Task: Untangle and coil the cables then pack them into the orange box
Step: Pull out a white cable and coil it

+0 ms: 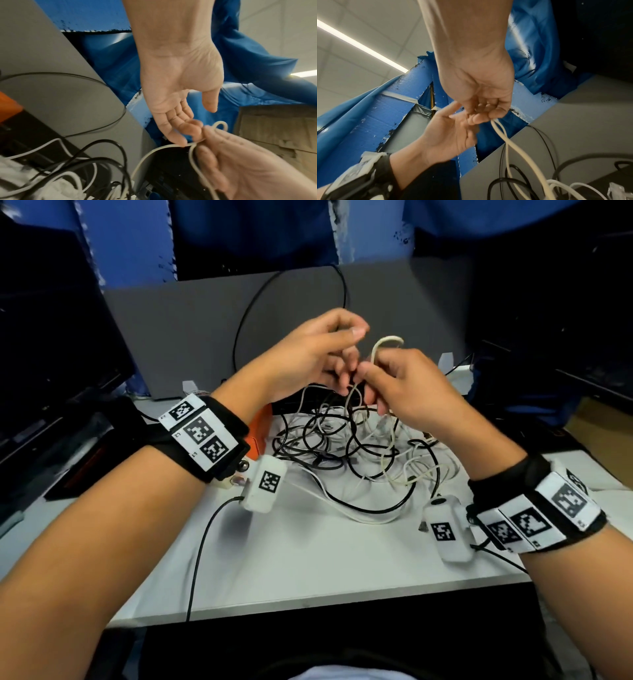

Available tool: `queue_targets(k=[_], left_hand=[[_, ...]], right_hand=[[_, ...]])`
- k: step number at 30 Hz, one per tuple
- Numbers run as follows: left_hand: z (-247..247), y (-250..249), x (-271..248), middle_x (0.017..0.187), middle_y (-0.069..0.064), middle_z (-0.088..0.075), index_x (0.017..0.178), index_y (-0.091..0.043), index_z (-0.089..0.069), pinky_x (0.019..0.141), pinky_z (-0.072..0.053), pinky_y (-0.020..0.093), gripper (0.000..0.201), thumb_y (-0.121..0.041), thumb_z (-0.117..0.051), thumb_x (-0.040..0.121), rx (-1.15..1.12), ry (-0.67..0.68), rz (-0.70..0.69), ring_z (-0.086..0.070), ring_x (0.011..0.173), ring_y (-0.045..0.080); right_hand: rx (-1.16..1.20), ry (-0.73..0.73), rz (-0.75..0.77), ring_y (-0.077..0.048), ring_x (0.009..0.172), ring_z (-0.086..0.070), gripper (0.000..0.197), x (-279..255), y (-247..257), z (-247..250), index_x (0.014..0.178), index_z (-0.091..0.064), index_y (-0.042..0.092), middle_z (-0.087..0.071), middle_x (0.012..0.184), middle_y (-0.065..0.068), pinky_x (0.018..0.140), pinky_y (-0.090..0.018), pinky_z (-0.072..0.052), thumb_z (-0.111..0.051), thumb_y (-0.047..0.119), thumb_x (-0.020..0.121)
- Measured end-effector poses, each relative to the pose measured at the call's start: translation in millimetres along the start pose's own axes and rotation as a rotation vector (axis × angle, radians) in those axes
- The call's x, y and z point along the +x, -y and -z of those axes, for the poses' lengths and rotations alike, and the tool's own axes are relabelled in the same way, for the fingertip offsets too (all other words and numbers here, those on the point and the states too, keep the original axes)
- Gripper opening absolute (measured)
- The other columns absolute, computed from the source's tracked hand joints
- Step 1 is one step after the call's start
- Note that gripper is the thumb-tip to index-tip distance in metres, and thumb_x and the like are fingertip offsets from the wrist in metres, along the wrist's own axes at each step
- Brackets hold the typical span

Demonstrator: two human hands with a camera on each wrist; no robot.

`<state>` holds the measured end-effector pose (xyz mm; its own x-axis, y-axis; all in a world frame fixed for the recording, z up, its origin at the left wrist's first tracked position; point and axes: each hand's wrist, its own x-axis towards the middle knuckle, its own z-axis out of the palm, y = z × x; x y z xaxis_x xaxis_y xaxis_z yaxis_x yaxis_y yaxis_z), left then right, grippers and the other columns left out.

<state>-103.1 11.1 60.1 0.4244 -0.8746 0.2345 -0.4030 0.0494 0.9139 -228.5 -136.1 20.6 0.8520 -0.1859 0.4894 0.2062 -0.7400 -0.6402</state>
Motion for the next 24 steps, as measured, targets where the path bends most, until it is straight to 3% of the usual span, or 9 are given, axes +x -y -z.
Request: queue_targets(k=[2, 6, 8, 10, 12, 14, 19, 22, 24], left_hand=[[3, 13, 1, 0.099, 0.014, -0.067, 0.125, -0.009, -0.052, 0.083, -0.057, 0.047, 0.032, -0.019, -0.061, 0.096, 0.048, 0.008, 0.139, -0.070, 0.087, 0.031], [-4, 43, 5, 0.114, 0.010, -0.072, 0.122, -0.004, -0.059, 0.081, -0.050, 0.015, 0.038, -0.020, -0.069, 0.089, 0.379, 0.115, 0.291, -0.069, 0.103, 0.014], [-2, 62, 13, 0.113, 0.010, -0.073, 0.114, -0.010, -0.063, 0.095, -0.051, 0.031, 0.055, -0.044, -0.077, 0.072, 0.462, 0.074, 0.279, -0.068, 0.107, 0.022], [2, 76, 20, 0.103, 0.003, -0.073, 0.105, -0.020, -0.063, 0.090, -0.051, 0.039, 0.066, -0.066, -0.078, 0.061, 0.562, -0.006, 0.294, -0.068, 0.095, 0.023], [6, 87, 28, 0.091, -0.001, -0.069, 0.099, -0.023, -0.062, 0.080, -0.050, 0.036, 0.068, -0.079, -0.073, 0.064, 0.630, -0.080, 0.305, -0.064, 0.079, 0.017], [6, 90, 36, 0.095, 0.004, -0.074, 0.100, -0.019, -0.063, 0.084, -0.055, 0.040, 0.070, -0.083, -0.062, 0.073, 0.628, -0.166, 0.301, -0.071, 0.078, 0.018], [10, 77, 45, 0.095, 0.000, -0.076, 0.098, -0.019, -0.061, 0.082, -0.056, 0.038, 0.054, -0.072, -0.060, 0.086, 0.646, -0.272, 0.250, -0.075, 0.075, 0.016], [8, 72, 45, 0.103, 0.003, -0.076, 0.110, -0.016, -0.061, 0.088, -0.055, 0.038, 0.024, -0.035, -0.067, 0.096, 0.442, -0.128, 0.222, -0.077, 0.087, 0.021], [4, 63, 43, 0.111, 0.016, -0.074, 0.112, -0.011, -0.064, 0.099, -0.055, 0.044, 0.019, -0.010, -0.059, 0.094, 0.278, -0.011, 0.226, -0.074, 0.101, 0.030]], right_hand=[[0.140, -0.062, 0.009, -0.012, 0.053, -0.061, 0.028, 2, 0, 5, 0.093, -0.069, 0.013, -0.069, 0.067, 0.003, 0.058, -0.023, -0.046, -0.052, 0.030, 0.107], [0.316, -0.118, 0.122, -0.017, 0.062, -0.061, 0.028, 0, 10, 19, 0.098, -0.066, 0.010, -0.068, 0.072, -0.003, 0.063, -0.027, -0.050, -0.044, 0.024, 0.110], [0.385, -0.135, 0.177, -0.015, 0.065, -0.061, 0.028, -1, 16, 25, 0.095, -0.063, 0.016, -0.066, 0.072, -0.004, 0.069, -0.028, -0.052, -0.041, 0.022, 0.111], [0.450, -0.166, 0.218, -0.014, 0.067, -0.060, 0.029, -3, 19, 31, 0.094, -0.061, 0.018, -0.063, 0.070, -0.003, 0.073, -0.026, -0.051, -0.039, 0.021, 0.112], [0.518, -0.179, 0.241, -0.016, 0.069, -0.060, 0.030, -3, 22, 37, 0.094, -0.061, 0.018, -0.062, 0.070, -0.003, 0.077, -0.028, -0.051, -0.038, 0.022, 0.112], [0.574, -0.166, 0.232, -0.018, 0.069, -0.060, 0.031, -3, 22, 40, 0.093, -0.061, 0.017, -0.060, 0.067, -0.002, 0.078, -0.029, -0.051, -0.037, 0.022, 0.112], [0.596, -0.153, 0.195, -0.020, 0.070, -0.058, 0.031, -1, 18, 45, 0.091, -0.059, 0.015, -0.058, 0.064, 0.000, 0.077, -0.025, -0.052, -0.036, 0.021, 0.111], [0.590, -0.118, 0.181, -0.023, 0.079, -0.063, 0.030, 1, 13, 46, 0.092, -0.059, 0.015, -0.062, 0.067, 0.000, 0.082, -0.026, -0.052, -0.036, 0.022, 0.111], [0.547, -0.115, 0.167, -0.025, 0.086, -0.066, 0.029, 4, 8, 43, 0.092, -0.059, 0.018, -0.065, 0.069, 0.003, 0.088, -0.033, -0.054, -0.037, 0.025, 0.109]])
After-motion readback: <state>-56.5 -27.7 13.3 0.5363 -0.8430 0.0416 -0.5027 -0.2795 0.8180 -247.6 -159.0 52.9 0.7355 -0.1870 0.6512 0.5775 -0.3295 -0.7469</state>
